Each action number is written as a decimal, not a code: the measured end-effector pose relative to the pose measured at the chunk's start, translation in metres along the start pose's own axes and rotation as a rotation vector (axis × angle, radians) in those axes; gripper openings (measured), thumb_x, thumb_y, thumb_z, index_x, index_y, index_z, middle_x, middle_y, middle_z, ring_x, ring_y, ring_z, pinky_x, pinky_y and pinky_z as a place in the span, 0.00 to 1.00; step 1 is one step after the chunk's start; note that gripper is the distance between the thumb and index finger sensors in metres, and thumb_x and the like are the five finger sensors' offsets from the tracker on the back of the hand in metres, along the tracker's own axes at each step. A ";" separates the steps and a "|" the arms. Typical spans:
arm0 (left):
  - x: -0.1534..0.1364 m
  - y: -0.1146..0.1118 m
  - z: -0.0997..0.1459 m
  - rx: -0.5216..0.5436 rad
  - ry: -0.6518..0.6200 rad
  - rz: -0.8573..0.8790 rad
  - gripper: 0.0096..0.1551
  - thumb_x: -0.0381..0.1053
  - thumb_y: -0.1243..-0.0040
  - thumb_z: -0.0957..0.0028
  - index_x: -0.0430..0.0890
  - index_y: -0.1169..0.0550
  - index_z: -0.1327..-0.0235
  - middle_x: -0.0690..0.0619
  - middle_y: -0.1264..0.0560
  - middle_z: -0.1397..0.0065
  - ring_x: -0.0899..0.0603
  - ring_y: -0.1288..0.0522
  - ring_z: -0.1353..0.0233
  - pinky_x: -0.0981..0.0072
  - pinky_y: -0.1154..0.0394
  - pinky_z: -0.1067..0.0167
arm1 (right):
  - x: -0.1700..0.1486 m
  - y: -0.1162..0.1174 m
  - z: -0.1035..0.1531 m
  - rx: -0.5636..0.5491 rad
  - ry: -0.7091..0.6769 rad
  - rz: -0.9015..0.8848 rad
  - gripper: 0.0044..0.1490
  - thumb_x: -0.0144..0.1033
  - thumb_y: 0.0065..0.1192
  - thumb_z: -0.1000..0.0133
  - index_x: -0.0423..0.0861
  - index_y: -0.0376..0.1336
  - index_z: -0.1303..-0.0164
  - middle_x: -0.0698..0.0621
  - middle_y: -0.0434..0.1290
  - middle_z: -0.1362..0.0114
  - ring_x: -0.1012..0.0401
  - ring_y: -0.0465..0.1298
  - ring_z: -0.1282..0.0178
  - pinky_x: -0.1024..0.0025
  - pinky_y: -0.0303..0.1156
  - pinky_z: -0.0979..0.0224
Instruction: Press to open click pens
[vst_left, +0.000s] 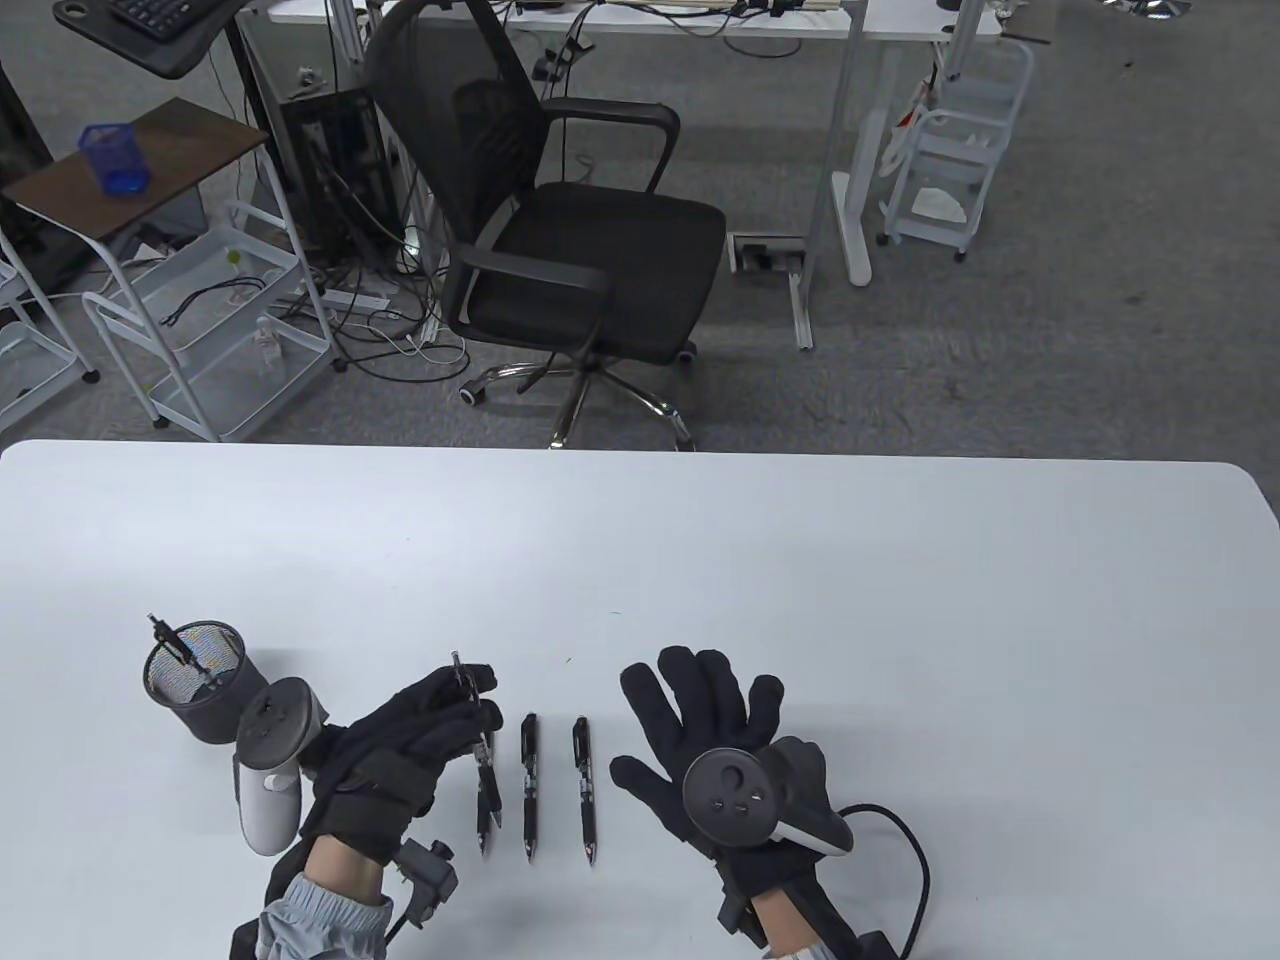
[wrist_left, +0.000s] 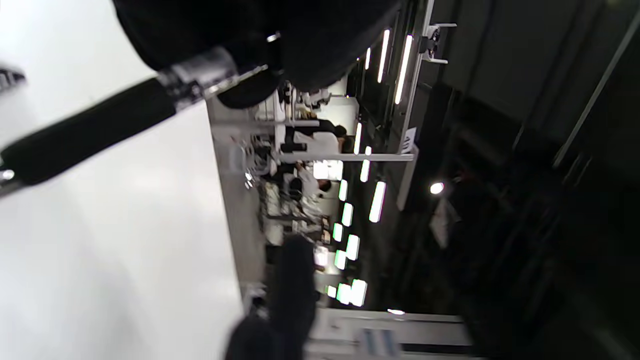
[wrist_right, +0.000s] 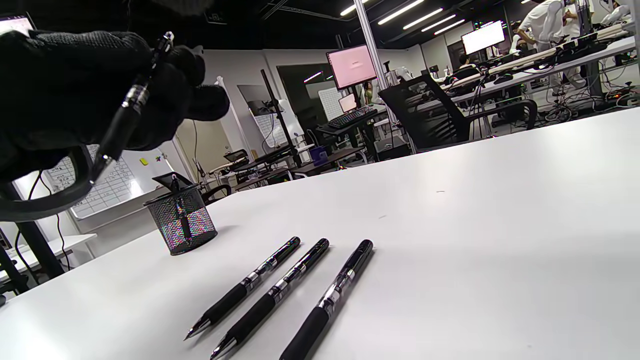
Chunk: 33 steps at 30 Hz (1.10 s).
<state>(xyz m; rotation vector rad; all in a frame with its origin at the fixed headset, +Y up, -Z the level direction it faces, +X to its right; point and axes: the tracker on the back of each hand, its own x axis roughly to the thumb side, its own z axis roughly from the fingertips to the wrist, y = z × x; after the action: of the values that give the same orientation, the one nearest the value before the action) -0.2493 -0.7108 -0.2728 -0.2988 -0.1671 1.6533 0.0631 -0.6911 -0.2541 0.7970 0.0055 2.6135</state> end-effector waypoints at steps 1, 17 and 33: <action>-0.003 0.000 -0.002 -0.041 -0.018 0.049 0.24 0.40 0.39 0.29 0.34 0.27 0.23 0.28 0.38 0.16 0.39 0.25 0.29 0.44 0.26 0.27 | 0.000 0.000 0.000 0.000 0.001 0.001 0.48 0.54 0.41 0.29 0.44 0.34 0.06 0.32 0.28 0.09 0.30 0.31 0.15 0.20 0.21 0.32; -0.011 -0.021 0.001 -0.295 -0.235 0.368 0.27 0.59 0.79 0.20 0.61 0.66 0.15 0.50 0.43 0.24 0.39 0.41 0.21 0.23 0.45 0.23 | -0.002 0.000 -0.001 0.000 0.000 0.002 0.48 0.54 0.41 0.29 0.44 0.34 0.06 0.32 0.28 0.09 0.30 0.30 0.15 0.20 0.20 0.32; -0.026 -0.014 0.014 -0.149 -0.184 0.412 0.44 0.77 0.86 0.29 0.48 0.28 0.38 0.63 0.25 0.58 0.56 0.24 0.57 0.61 0.19 0.49 | 0.000 0.002 0.000 -0.002 -0.007 0.008 0.48 0.54 0.41 0.29 0.44 0.34 0.06 0.32 0.28 0.09 0.30 0.30 0.14 0.20 0.20 0.32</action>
<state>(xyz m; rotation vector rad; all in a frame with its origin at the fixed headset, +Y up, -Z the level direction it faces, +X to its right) -0.2375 -0.7345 -0.2526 -0.3080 -0.3892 2.0824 0.0622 -0.6925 -0.2535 0.8068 -0.0021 2.6179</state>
